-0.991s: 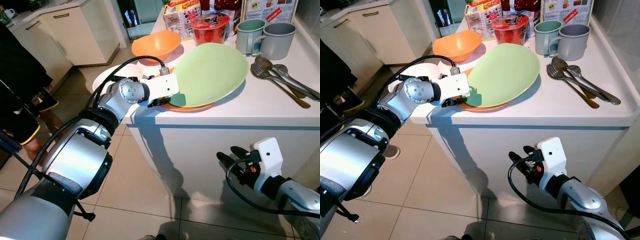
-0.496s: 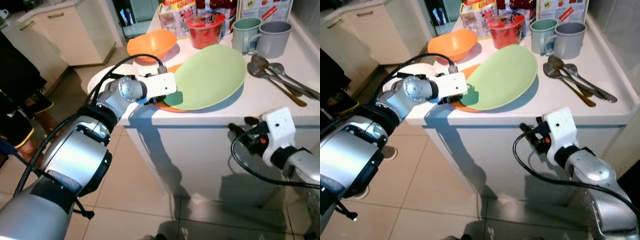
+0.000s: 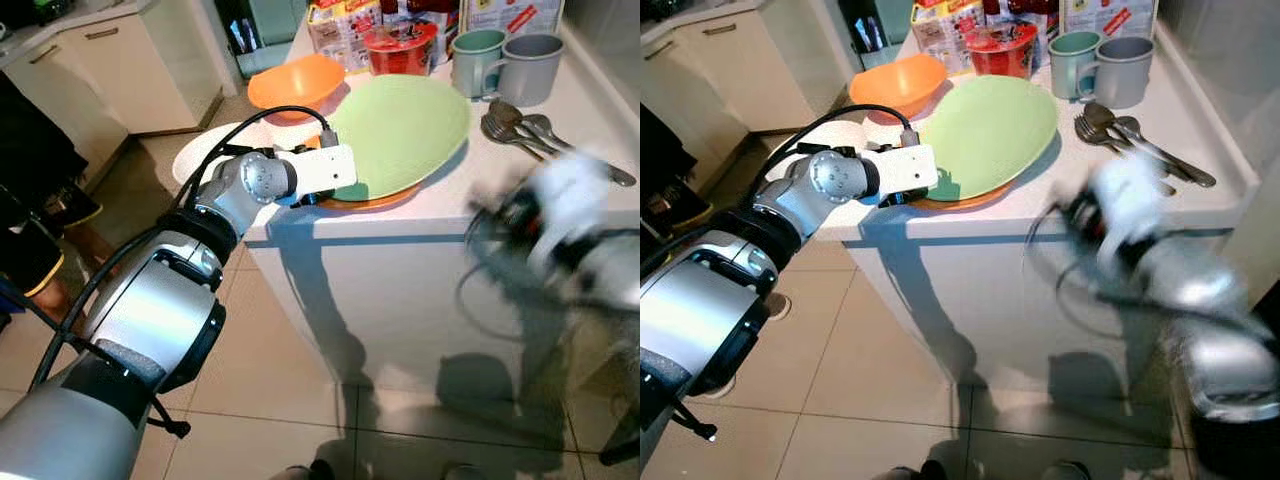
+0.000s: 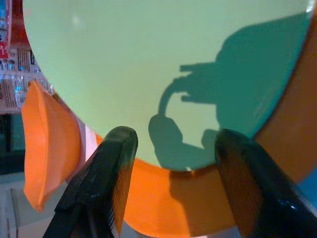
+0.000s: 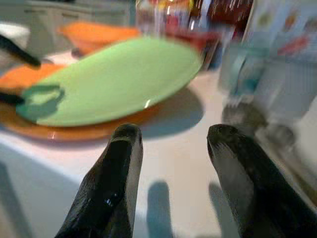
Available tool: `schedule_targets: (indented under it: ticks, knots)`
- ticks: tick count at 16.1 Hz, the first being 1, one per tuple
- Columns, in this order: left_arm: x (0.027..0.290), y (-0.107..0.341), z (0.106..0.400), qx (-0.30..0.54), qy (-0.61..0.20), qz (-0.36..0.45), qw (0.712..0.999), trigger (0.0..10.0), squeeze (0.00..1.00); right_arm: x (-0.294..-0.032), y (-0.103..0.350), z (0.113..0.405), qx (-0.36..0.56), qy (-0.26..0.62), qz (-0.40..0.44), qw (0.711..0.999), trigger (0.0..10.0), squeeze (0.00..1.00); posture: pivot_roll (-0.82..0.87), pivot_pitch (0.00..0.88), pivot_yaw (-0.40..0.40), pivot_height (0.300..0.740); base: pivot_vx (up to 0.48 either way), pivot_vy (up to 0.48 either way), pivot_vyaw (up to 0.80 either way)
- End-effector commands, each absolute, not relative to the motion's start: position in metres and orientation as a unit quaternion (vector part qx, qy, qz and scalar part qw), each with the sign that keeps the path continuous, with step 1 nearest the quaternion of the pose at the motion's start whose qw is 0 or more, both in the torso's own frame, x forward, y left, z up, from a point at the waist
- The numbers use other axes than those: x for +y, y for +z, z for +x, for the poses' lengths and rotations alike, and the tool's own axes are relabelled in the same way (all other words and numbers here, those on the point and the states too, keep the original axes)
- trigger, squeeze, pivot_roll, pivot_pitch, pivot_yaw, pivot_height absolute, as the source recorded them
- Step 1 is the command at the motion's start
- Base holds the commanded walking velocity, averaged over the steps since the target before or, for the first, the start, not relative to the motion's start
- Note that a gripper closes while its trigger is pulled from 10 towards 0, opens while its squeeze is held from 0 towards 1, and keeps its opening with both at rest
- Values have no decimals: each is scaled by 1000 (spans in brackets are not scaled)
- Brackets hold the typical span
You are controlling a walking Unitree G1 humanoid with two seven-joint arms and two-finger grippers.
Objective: Setting the table
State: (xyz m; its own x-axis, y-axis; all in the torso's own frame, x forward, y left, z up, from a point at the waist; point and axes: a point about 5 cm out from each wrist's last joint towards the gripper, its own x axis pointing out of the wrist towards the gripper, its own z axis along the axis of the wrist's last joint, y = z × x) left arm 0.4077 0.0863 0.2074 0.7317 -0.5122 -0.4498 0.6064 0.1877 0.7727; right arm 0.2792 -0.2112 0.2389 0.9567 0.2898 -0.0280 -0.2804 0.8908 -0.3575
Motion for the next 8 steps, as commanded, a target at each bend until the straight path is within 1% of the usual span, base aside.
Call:
schedule_targets:
  ticks: [1, 2, 4, 5, 8]
  knots:
    - [100, 176, 401, 110, -376, 529, 752, 10000, 0, -206, 247, 270, -10, 172, -184, 968, 10000, 0, -141, 108, 230, 740, 0, 0, 0]
    - [99, 175, 401, 111, -377, 528, 753, 10000, 0, -209, 252, 262, -11, 186, -192, 964, 10000, 0, -144, 107, 229, 740, 0, 0, 0]
    - [99, 175, 401, 111, -377, 527, 753, 10000, 0, -216, 253, 257, -5, 184, -204, 962, 10000, 0, -156, 111, 235, 740, 0, 0, 0]
    - [97, 175, 401, 110, -378, 527, 753, 10000, 0, -219, 244, 259, 14, 182, -210, 960, 10000, 0, -158, 113, 235, 740, 0, 0, 0]
    - [96, 176, 401, 107, -381, 527, 753, 10000, 0, -210, 236, 265, 20, 201, -215, 955, 10000, 0, -150, 116, 231, 740, 0, 0, 0]
